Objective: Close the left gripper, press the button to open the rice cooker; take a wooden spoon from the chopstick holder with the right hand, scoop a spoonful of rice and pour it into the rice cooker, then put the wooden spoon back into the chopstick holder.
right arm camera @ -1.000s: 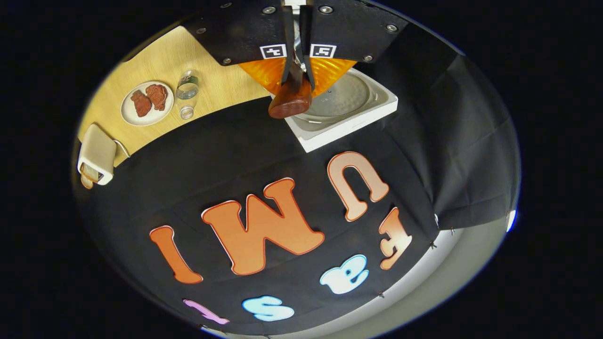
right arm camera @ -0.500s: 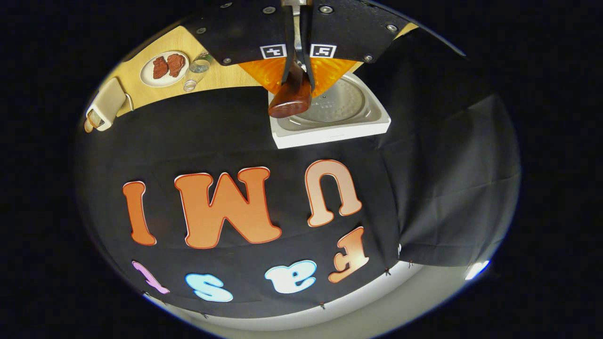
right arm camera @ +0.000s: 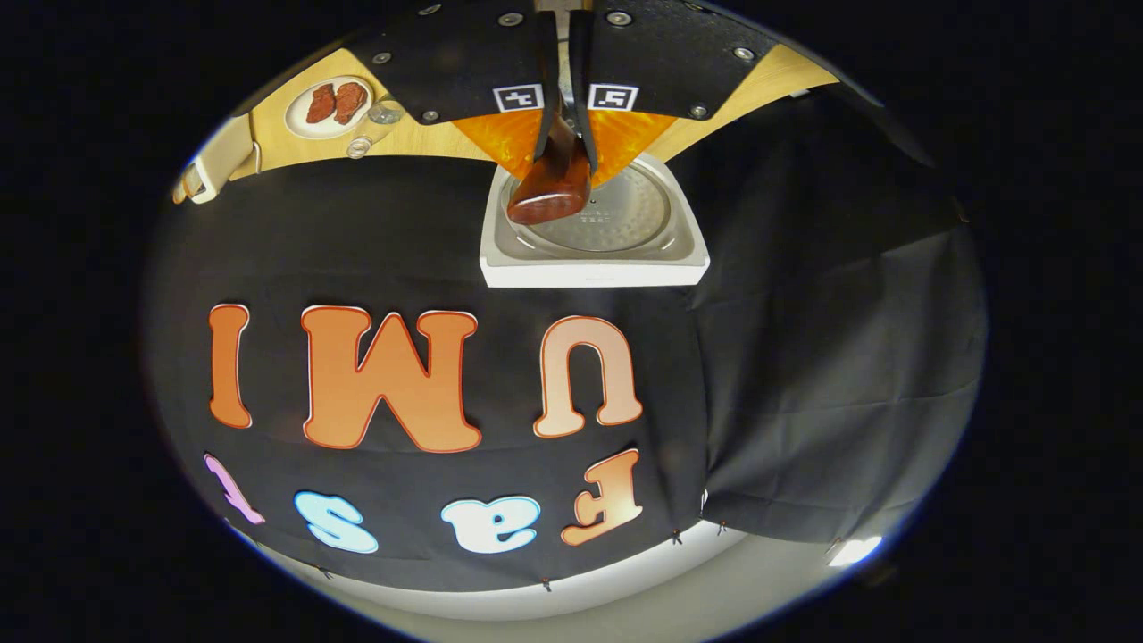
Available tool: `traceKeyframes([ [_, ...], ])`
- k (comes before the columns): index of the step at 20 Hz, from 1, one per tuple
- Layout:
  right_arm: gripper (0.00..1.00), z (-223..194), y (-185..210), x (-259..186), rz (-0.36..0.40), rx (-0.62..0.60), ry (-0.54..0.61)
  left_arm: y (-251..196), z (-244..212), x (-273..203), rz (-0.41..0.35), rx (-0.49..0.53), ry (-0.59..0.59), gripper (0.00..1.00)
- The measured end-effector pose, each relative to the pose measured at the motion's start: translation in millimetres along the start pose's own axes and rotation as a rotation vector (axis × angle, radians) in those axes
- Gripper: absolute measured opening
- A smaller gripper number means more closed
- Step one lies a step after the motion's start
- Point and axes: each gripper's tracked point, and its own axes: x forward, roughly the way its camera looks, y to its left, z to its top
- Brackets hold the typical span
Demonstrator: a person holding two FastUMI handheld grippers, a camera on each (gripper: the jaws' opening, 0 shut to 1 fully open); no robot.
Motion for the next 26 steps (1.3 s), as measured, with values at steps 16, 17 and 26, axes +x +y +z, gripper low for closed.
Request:
traceKeyframes([
  [16, 0.04, -10.1, -124.1, -115.6, -0.191, 0.187, -0.031, -30.5, 8.2, 5.9, -0.065, -0.034, -0.032, 1.00],
  [17, 0.04, -14.7, -133.7, -128.2, -0.211, 0.194, -0.031, -32.7, 7.7, 5.7, -0.071, -0.036, -0.031, 1.00],
  [26, 0.04, -90.8, -239.0, -248.2, -0.473, 0.284, 0.024, -61.2, 4.9, 5.5, -0.134, -0.018, -0.023, 1.00],
])
